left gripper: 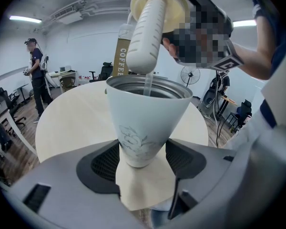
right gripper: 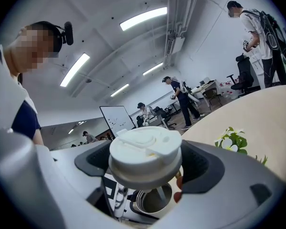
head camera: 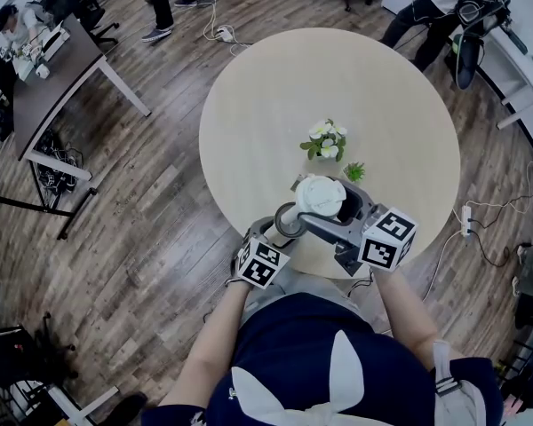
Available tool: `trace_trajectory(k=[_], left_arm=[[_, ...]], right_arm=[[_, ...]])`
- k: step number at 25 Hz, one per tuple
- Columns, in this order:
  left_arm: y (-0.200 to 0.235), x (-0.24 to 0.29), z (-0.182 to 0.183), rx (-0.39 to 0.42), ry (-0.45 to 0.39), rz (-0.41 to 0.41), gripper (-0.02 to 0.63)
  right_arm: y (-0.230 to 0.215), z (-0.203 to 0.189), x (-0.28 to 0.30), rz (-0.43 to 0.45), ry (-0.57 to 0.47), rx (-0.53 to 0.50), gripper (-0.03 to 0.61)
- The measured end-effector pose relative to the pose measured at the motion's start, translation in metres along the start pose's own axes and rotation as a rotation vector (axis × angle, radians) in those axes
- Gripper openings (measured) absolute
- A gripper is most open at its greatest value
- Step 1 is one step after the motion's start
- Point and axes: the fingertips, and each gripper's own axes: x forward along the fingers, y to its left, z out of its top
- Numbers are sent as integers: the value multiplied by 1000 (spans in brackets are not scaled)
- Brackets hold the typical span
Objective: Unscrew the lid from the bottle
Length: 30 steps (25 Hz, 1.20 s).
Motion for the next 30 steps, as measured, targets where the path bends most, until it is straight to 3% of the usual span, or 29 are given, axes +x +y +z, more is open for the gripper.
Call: trace_trajectory(k=[30], left_arm=[[1, 1, -2, 3, 13, -4, 311]], right_arm=[[12, 46, -10, 20, -100, 22, 449]])
